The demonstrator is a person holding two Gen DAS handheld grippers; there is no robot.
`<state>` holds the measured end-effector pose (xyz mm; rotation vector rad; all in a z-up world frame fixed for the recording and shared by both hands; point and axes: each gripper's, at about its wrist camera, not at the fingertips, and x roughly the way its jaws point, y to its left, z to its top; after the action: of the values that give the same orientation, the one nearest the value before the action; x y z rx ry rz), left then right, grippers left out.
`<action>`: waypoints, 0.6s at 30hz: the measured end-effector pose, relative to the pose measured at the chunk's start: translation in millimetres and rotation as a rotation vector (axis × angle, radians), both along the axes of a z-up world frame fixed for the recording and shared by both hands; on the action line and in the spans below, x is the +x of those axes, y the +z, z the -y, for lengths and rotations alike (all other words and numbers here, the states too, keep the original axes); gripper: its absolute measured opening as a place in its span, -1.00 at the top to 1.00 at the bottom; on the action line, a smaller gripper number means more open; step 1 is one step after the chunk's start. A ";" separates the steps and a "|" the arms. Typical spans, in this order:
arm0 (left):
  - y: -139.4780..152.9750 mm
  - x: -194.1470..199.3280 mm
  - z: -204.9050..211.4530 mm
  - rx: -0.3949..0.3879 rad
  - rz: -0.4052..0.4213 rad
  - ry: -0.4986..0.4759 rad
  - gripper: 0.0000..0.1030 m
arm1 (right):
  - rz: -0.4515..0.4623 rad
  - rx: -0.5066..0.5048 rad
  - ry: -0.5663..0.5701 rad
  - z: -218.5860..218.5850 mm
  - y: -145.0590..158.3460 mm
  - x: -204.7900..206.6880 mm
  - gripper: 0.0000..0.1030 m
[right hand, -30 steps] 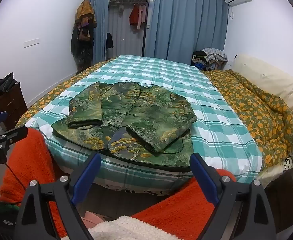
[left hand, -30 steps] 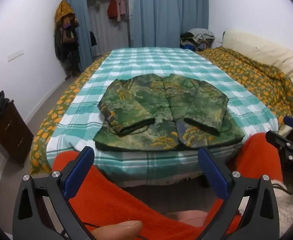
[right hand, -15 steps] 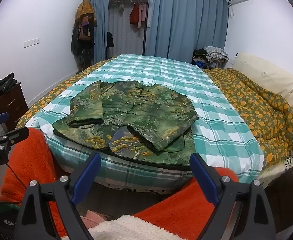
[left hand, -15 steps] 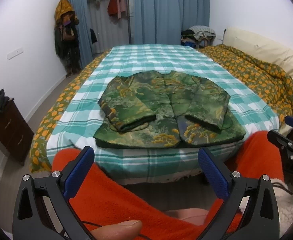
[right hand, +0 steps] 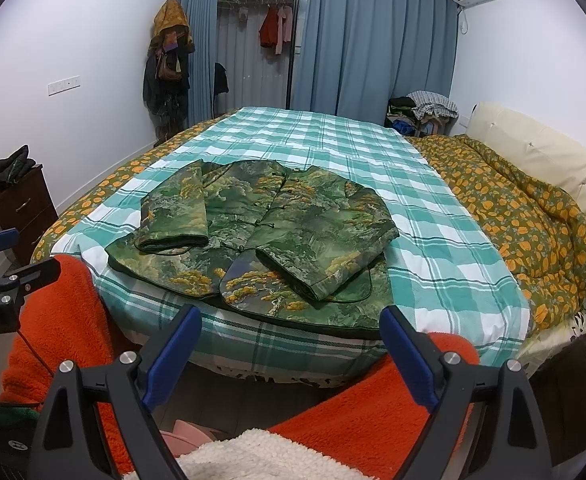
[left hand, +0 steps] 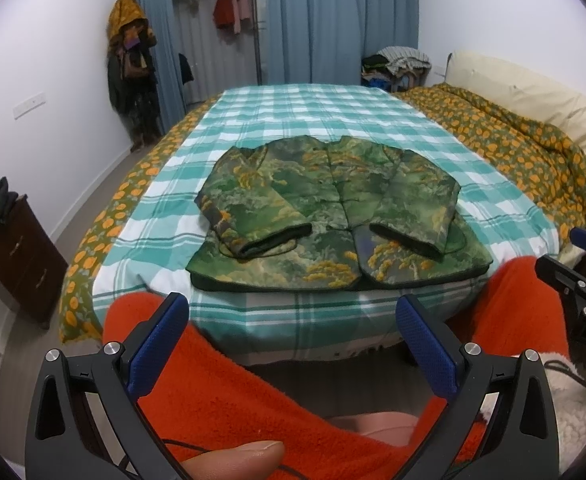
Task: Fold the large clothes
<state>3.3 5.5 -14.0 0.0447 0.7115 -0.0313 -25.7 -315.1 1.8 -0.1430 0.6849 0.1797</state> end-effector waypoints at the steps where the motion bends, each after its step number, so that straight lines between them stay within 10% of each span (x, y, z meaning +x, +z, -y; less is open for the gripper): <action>1: 0.0 0.1 0.2 0.000 0.000 -0.001 -0.99 | 0.000 0.000 0.000 -0.1 -0.2 -0.3 -0.80; 18: -4.8 -2.3 4.1 0.007 -0.010 -0.008 -0.99 | -0.006 0.003 0.002 -1.8 -3.8 -2.8 -0.80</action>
<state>1.0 1.5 -18.8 0.0538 0.7219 -0.0365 -28.5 -313.3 -2.0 -0.1406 0.6902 0.1831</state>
